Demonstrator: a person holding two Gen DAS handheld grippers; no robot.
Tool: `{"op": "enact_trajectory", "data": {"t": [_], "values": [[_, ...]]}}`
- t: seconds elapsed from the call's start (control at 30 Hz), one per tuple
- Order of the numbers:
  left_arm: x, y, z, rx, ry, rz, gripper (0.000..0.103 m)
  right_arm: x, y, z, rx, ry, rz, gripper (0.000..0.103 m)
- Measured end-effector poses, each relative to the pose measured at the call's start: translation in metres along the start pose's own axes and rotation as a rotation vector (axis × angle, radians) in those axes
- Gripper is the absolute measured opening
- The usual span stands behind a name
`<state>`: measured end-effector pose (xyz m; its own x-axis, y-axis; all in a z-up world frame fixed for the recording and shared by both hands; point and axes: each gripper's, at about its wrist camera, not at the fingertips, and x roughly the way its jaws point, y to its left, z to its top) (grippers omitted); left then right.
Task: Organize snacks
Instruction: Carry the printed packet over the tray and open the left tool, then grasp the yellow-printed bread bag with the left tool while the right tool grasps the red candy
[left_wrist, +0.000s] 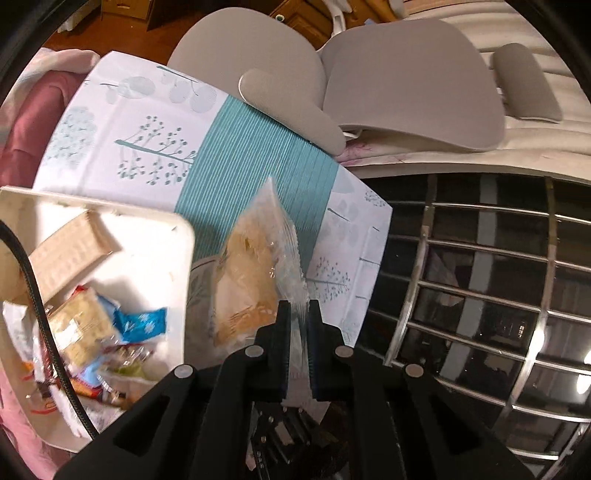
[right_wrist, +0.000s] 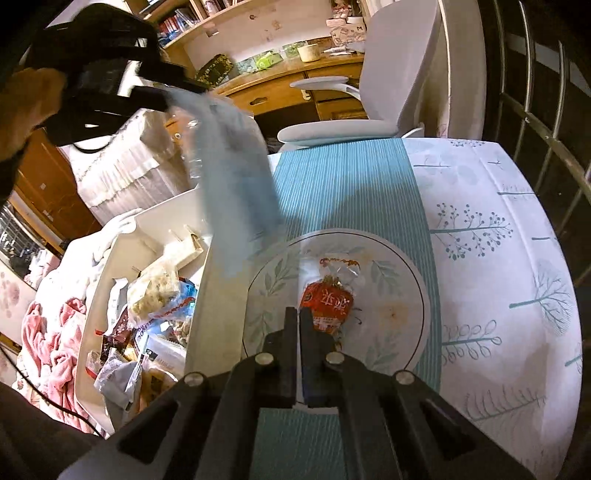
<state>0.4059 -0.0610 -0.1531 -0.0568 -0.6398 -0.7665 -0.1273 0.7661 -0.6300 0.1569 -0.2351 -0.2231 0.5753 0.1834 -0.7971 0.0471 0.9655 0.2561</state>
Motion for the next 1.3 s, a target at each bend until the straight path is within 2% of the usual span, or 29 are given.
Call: {"op": "enact_trajectory", "data": {"t": [0.17,0.37,0.47,0.53,0.63,0.83,0.93,1.0,1.13,1.3], "values": [[-0.045,0.007,-0.023,0.038,-0.037,-0.054,0.004,-0.013,0.015,0.000,-0.002,-0.031,-0.034,0.002],[-0.085,0.033,-0.045,0.074,-0.065,-0.031,0.004,-0.012,0.019,-0.001,0.046,-0.015,-0.090,0.004],[-0.087,0.053,-0.049,0.058,-0.045,-0.003,0.004,-0.009,0.016,-0.003,0.085,-0.010,-0.102,0.018],[-0.085,0.063,-0.053,0.062,-0.023,0.015,0.004,-0.007,0.014,-0.003,0.112,-0.010,-0.104,0.036],[-0.080,0.066,-0.058,0.085,-0.010,0.039,0.009,0.000,0.011,-0.003,0.143,0.001,-0.098,0.042],[-0.064,0.045,-0.058,0.153,-0.003,0.078,0.027,0.025,0.002,-0.004,0.186,0.062,-0.104,0.058],[-0.050,0.030,-0.054,0.172,-0.001,0.099,0.036,0.037,-0.005,-0.004,0.204,0.092,-0.110,0.059],[-0.037,0.019,-0.050,0.183,0.006,0.114,0.049,0.046,-0.011,-0.004,0.221,0.114,-0.124,0.059],[-0.014,0.001,-0.042,0.198,0.002,0.160,0.059,0.058,-0.018,-0.004,0.241,0.136,-0.096,0.059],[0.024,-0.022,-0.030,0.195,0.016,0.230,0.080,0.073,-0.020,-0.004,0.238,0.178,-0.113,0.059]]}}
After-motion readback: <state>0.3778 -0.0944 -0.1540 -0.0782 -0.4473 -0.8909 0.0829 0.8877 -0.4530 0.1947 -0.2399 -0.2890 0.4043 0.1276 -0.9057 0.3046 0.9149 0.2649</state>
